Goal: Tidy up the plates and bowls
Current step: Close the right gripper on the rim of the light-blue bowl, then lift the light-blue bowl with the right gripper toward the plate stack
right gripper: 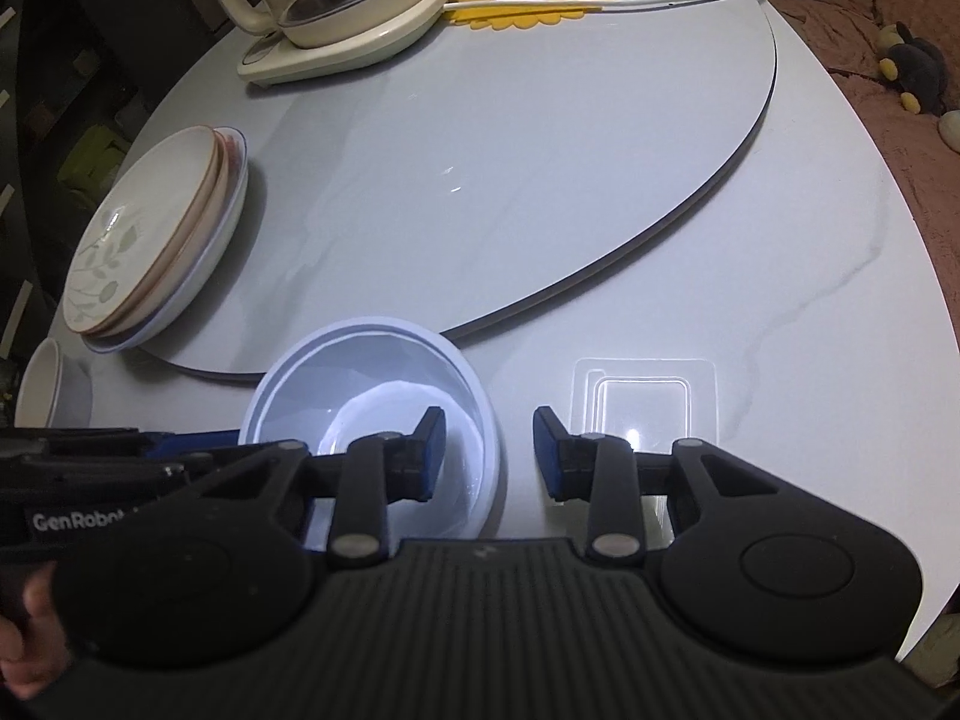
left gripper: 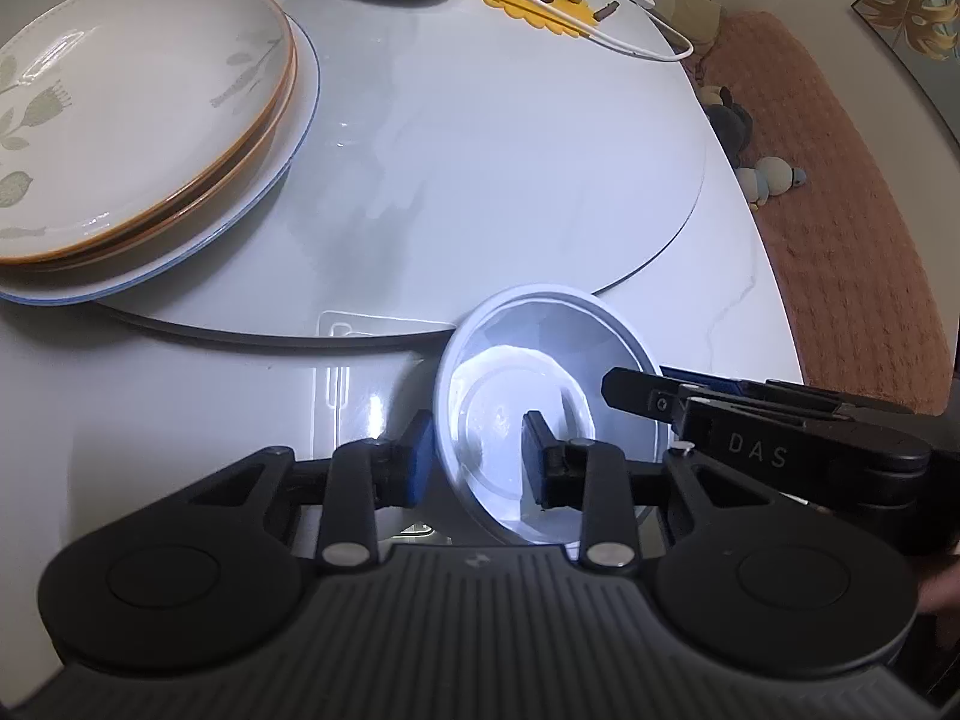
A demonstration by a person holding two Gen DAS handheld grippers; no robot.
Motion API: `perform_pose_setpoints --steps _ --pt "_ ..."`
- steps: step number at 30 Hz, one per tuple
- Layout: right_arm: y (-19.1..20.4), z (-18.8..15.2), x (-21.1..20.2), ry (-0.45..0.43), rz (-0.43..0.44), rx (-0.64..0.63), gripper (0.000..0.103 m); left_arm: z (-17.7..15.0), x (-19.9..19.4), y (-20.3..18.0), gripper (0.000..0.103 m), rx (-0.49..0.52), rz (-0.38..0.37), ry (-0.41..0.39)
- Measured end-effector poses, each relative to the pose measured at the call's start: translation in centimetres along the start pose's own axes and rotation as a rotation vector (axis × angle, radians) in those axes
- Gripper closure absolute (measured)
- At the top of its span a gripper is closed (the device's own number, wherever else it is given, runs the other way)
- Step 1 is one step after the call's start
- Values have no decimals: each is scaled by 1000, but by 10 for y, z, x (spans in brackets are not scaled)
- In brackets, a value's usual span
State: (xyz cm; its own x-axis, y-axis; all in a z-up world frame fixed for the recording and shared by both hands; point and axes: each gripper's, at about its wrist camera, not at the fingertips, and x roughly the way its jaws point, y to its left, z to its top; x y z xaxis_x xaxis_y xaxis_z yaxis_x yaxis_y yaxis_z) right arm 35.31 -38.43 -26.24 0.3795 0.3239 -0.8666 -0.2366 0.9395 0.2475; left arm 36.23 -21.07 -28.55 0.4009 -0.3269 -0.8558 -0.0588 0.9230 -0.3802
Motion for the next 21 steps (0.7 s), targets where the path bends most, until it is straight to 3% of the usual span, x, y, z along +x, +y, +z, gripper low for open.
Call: perform_pose_setpoints --steps 10,21 --pt "1 3 -14 -9 19 8 76 1 -10 -5 73 -11 -12 -3" --pt "16 10 -49 -9 15 18 76 5 -49 -13 73 -21 -24 -12"
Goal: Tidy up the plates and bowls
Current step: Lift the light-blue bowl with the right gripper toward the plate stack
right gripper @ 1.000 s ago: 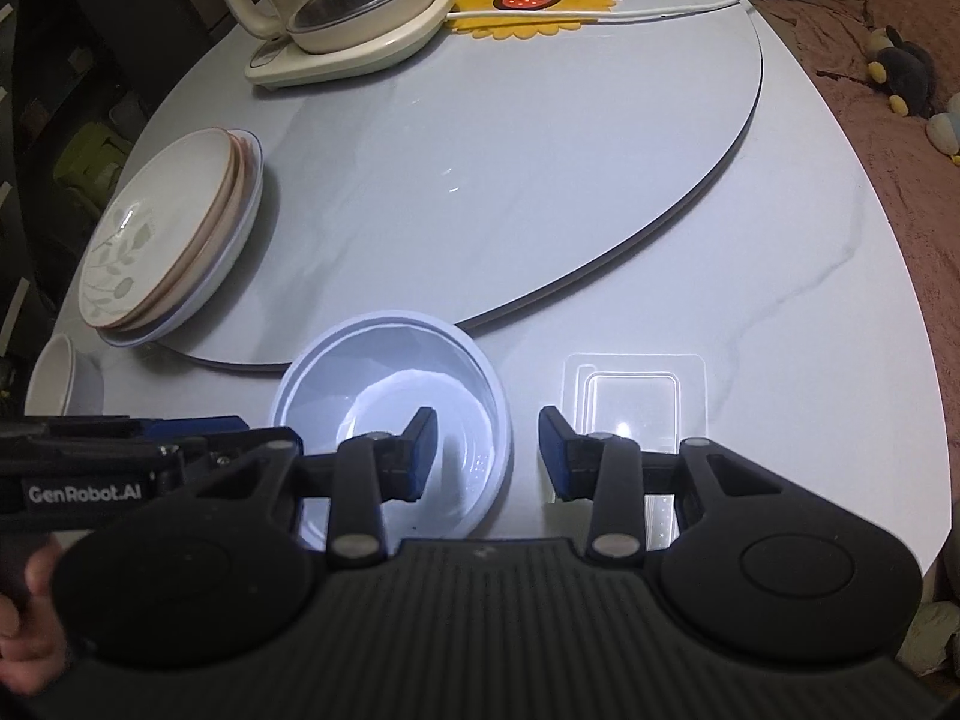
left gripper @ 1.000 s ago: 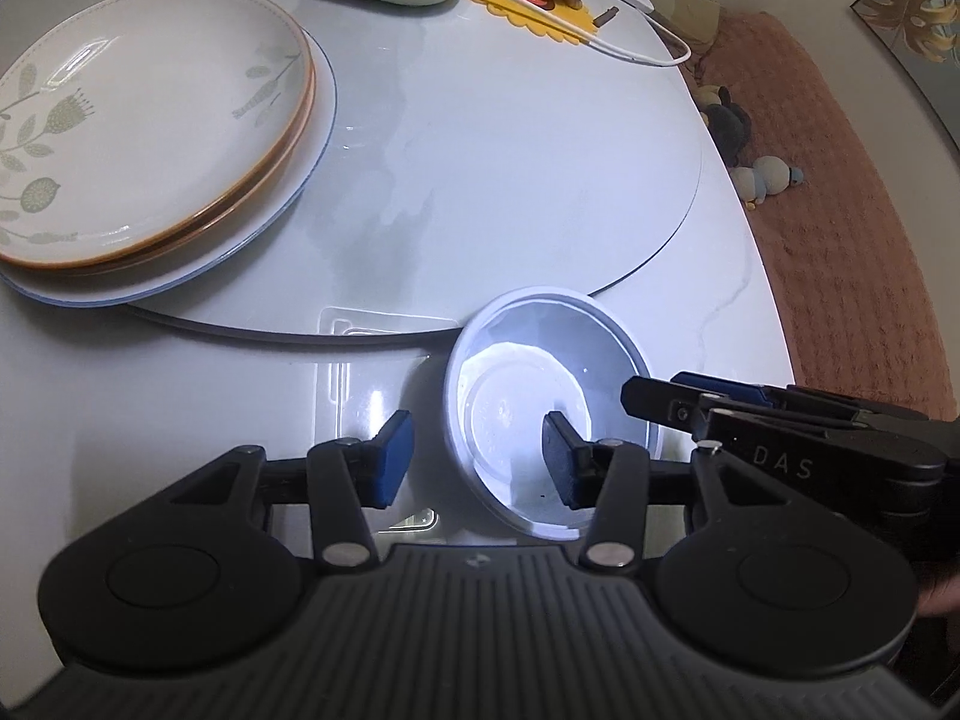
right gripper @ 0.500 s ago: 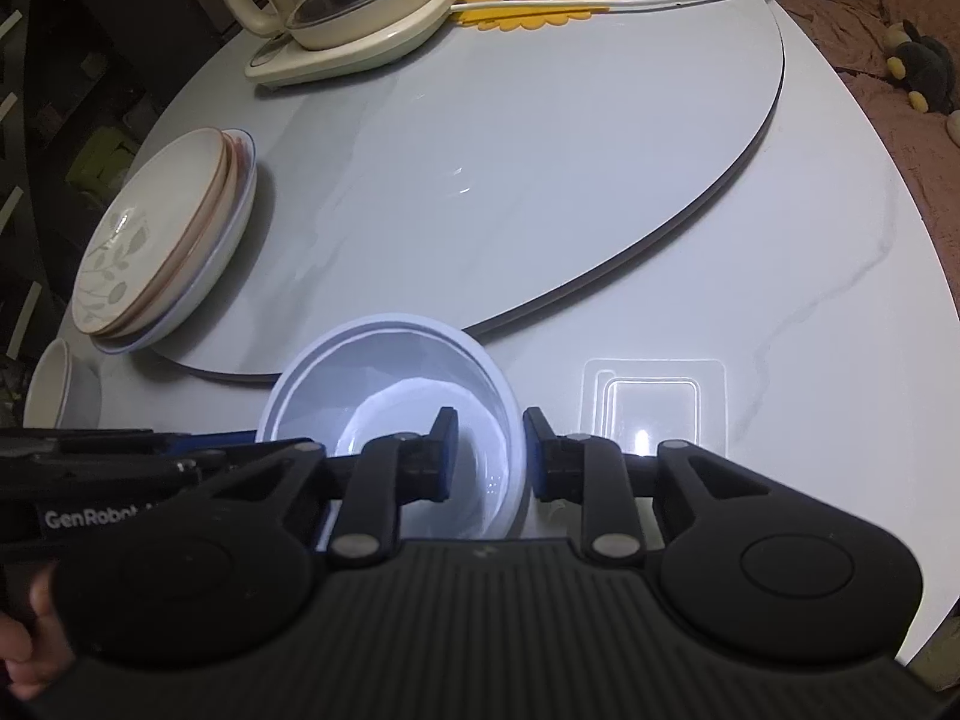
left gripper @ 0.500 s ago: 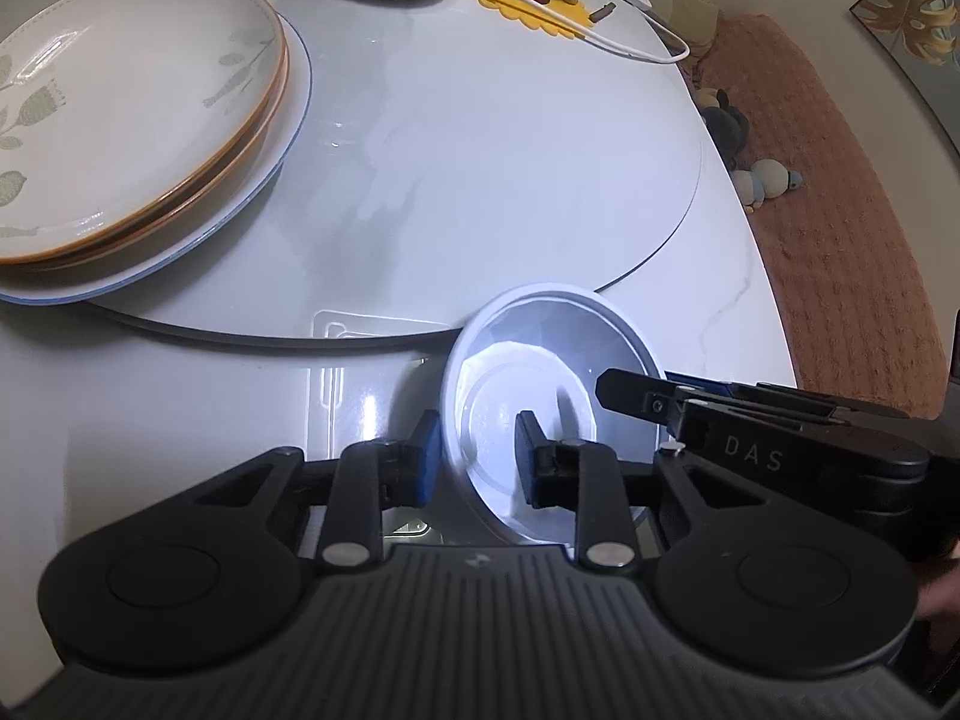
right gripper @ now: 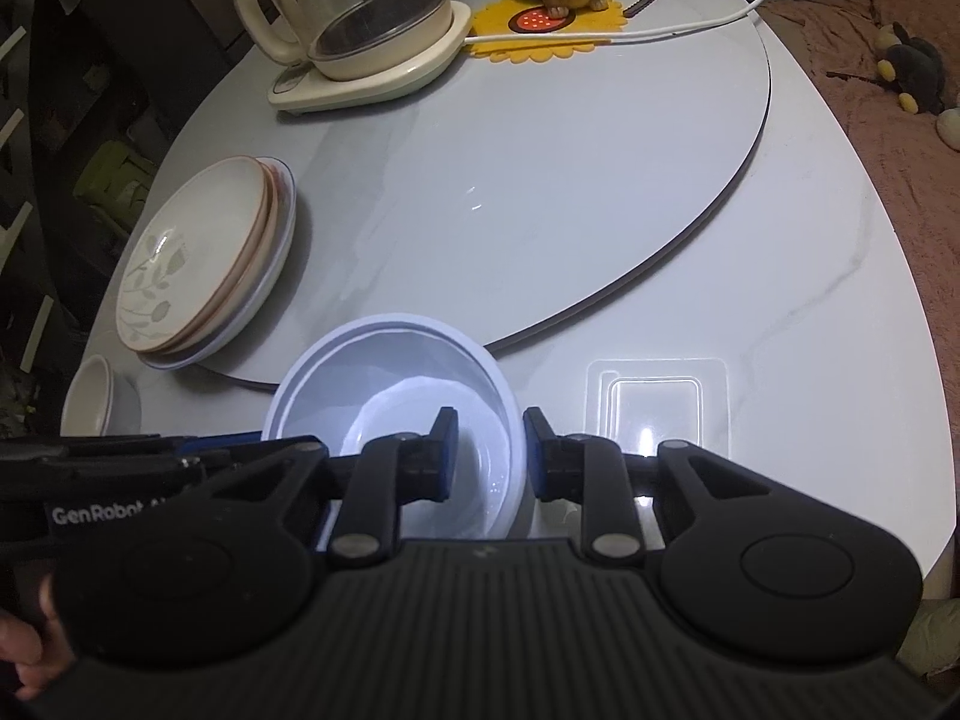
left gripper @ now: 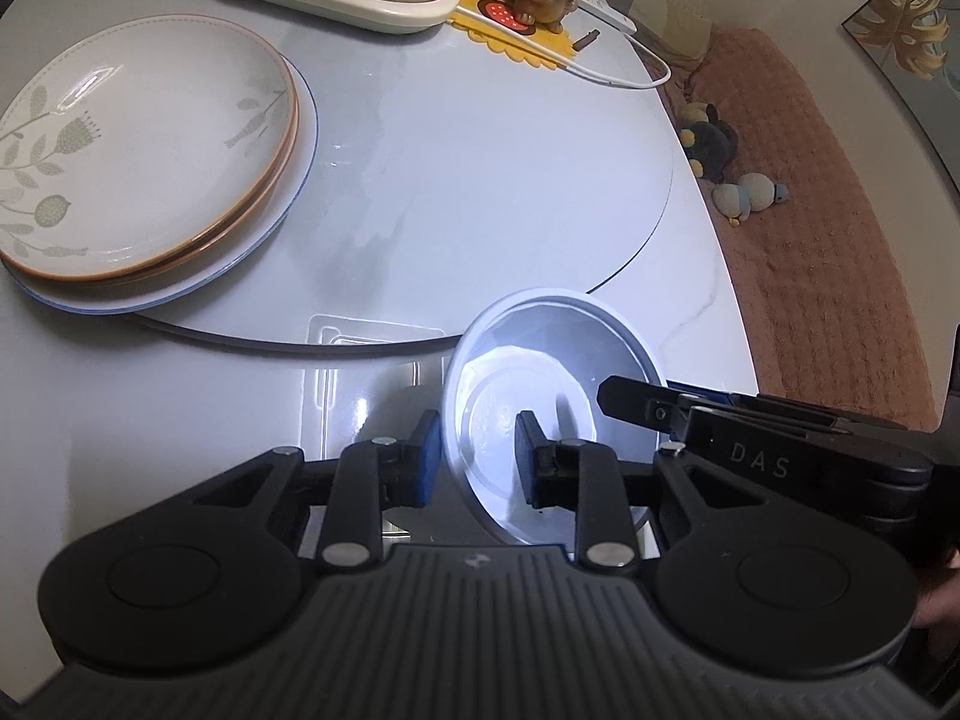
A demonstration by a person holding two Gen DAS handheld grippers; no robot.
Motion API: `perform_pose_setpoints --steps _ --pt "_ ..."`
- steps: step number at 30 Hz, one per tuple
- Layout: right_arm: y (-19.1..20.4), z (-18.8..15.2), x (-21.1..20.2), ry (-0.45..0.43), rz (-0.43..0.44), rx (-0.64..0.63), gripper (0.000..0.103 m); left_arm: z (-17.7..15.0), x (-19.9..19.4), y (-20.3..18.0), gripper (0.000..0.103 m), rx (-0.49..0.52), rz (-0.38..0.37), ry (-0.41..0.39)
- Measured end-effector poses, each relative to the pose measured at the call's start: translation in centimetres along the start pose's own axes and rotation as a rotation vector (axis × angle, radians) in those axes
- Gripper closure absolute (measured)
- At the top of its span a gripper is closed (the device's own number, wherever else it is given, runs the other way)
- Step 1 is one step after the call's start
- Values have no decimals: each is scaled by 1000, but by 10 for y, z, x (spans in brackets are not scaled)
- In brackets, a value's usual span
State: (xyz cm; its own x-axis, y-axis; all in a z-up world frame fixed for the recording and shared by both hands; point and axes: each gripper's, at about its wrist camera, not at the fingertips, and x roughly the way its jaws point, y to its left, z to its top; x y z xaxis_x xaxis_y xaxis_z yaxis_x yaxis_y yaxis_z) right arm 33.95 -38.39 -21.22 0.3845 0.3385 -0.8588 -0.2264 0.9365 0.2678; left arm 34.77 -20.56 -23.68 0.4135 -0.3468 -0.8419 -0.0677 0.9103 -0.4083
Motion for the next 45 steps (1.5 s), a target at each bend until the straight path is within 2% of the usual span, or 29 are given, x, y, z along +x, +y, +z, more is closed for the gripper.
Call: perform_pose_setpoints --steps 12,20,29,45 --pt "38 6 -47 -29 4 17 76 7 -66 -2 72 6 -16 -24" --pt "67 7 -61 -34 34 48 76 9 -103 16 72 2 -11 -59" --pt "112 12 -70 -68 73 40 76 8 -145 48 72 8 -3 -96" --pt "201 38 -43 -79 125 -40 76 38 -203 134 72 -45 18 -197"
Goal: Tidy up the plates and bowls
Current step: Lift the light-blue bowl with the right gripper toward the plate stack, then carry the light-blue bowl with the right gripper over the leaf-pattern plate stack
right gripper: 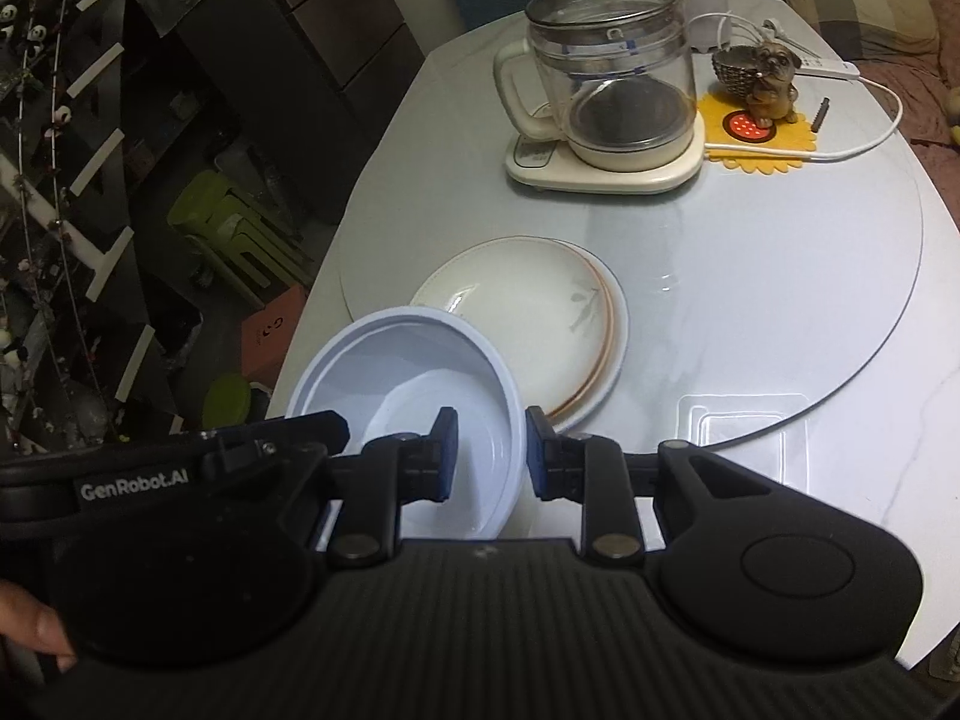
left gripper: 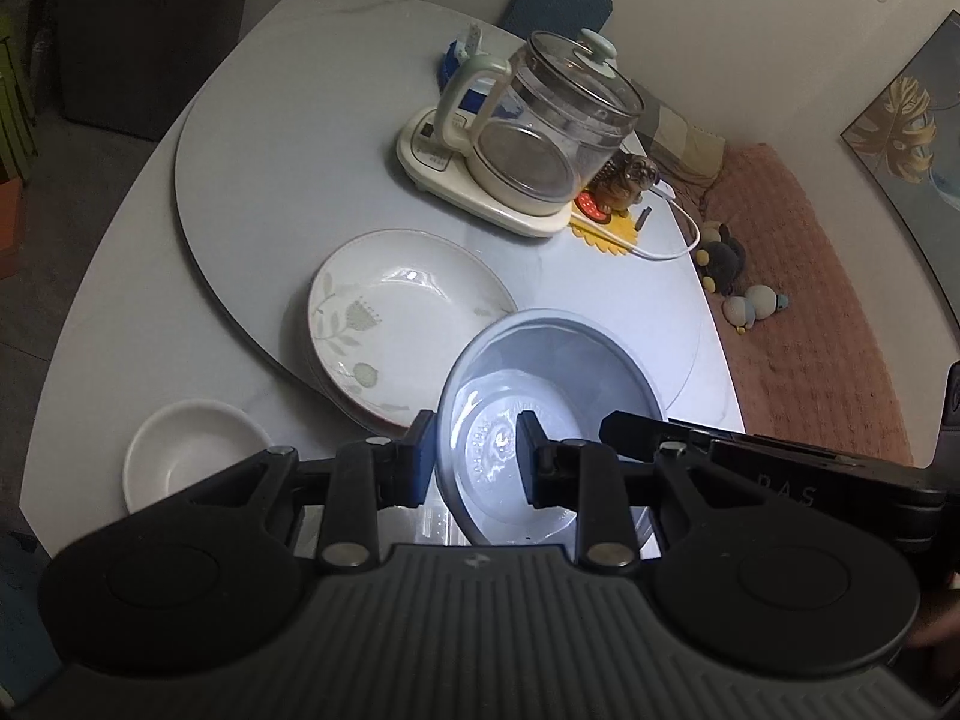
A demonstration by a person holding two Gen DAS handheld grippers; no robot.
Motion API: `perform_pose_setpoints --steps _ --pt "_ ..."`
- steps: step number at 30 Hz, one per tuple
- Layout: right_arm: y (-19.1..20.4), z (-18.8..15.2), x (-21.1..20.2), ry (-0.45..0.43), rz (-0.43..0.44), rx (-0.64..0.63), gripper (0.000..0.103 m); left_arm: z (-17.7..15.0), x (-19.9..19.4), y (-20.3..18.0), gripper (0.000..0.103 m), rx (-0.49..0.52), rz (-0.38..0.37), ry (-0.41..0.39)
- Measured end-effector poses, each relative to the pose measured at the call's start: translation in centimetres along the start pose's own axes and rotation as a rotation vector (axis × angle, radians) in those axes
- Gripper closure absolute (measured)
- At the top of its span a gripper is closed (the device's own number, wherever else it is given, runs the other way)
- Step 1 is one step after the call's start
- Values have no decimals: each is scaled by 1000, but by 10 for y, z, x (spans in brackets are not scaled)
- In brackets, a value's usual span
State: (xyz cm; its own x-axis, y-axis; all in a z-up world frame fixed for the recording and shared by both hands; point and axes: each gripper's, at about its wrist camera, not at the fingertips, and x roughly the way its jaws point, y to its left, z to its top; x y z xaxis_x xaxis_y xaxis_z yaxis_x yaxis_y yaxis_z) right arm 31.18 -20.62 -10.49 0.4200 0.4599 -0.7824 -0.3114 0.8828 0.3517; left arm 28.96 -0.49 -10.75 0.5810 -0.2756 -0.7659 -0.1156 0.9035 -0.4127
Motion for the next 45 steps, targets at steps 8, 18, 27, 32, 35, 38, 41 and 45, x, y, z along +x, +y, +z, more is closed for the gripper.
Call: perform_pose_setpoints --steps 8,18,27,32,35,38,41,45 --pt "48 2 31 33 10 -32 76 15 -16 54 72 -37 20 -17" --pt "87 -5 67 79 1 -65 76 19 -16 115 72 -98 34 10" --pt "111 -28 109 91 -15 -39 76 11 12 165 71 -66 58 92" --pt "110 -43 132 103 -36 -10 76 6 32 185 71 -33 58 128" --pt "109 -50 144 108 -47 11 76 2 45 193 71 -12 62 150" --pt "110 -56 152 114 -61 9 76 -1 54 198 71 2 63 169" --pt "109 -59 157 118 -69 18 75 -2 60 202 71 11 53 180" --pt "106 -62 160 115 -79 31 75 -3 69 203 71 12 45 191"
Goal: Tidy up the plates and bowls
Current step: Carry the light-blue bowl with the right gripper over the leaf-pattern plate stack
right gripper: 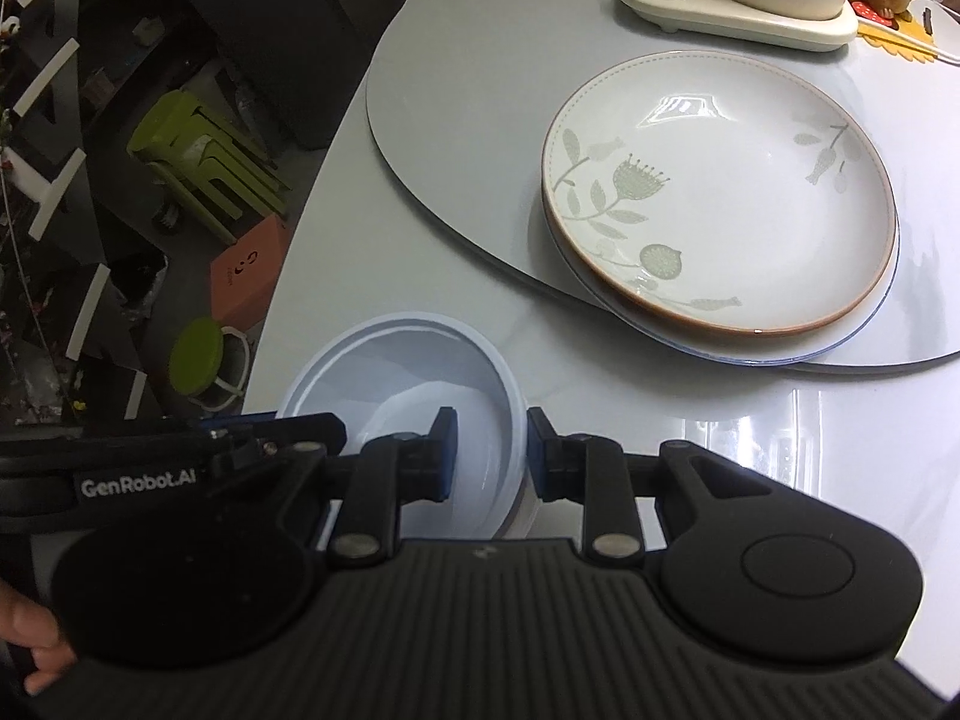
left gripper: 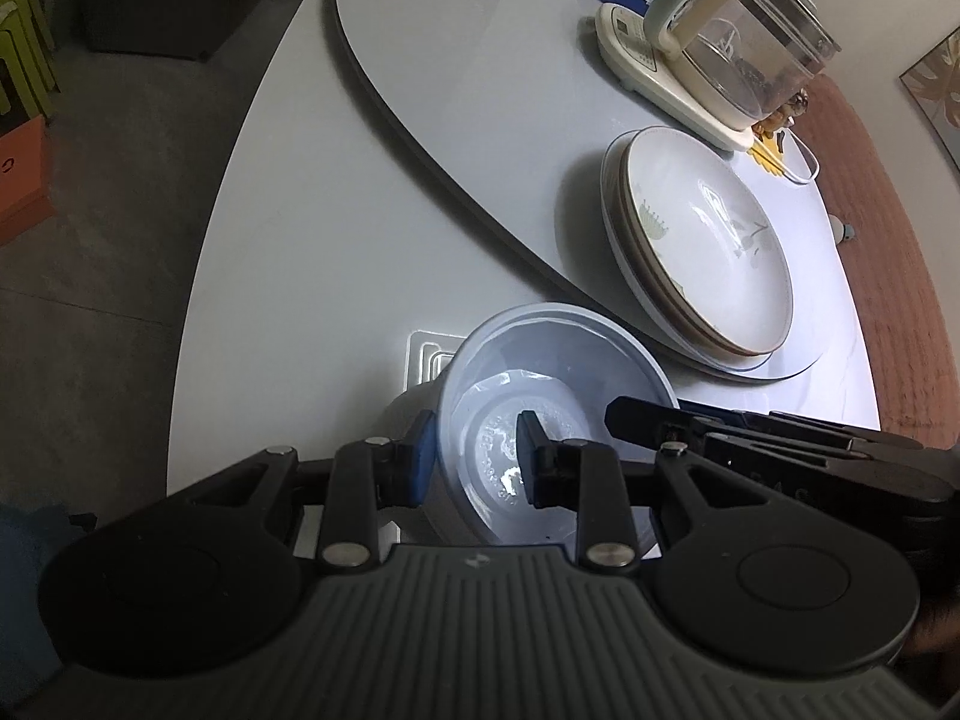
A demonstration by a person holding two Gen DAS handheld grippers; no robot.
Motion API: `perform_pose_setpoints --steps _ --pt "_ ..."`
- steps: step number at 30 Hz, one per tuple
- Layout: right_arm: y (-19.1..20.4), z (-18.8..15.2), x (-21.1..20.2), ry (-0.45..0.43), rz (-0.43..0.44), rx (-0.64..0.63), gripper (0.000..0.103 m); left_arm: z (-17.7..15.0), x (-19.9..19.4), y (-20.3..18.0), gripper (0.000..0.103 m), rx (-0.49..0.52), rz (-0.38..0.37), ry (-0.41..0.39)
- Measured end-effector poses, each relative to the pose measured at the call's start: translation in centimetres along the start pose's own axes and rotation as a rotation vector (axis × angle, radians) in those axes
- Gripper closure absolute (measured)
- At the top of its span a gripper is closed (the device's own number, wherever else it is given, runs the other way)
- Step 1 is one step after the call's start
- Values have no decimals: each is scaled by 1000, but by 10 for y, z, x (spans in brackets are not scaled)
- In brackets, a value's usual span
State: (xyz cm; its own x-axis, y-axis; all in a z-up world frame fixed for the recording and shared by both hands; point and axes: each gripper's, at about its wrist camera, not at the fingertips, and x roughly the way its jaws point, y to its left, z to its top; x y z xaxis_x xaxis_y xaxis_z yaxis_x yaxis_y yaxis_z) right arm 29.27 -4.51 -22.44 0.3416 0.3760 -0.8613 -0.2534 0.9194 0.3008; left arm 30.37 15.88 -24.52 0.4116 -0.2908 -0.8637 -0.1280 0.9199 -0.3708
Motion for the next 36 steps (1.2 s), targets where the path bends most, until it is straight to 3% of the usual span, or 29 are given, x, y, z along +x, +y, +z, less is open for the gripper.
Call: perform_pose_setpoints --steps 5,20,32,36 --pt "-2 -1 -7 1 -3 29 74 3 -5 -3 60 -6 5 -1" --pt "-2 19 -72 -38 13 44 74 10 -77 -34 60 4 14 -36" --pt "-8 11 -81 -39 18 53 74 3 -78 -39 57 -15 40 -43" --pt "-11 9 -75 -25 22 45 62 1 -72 -31 51 -47 51 -30"
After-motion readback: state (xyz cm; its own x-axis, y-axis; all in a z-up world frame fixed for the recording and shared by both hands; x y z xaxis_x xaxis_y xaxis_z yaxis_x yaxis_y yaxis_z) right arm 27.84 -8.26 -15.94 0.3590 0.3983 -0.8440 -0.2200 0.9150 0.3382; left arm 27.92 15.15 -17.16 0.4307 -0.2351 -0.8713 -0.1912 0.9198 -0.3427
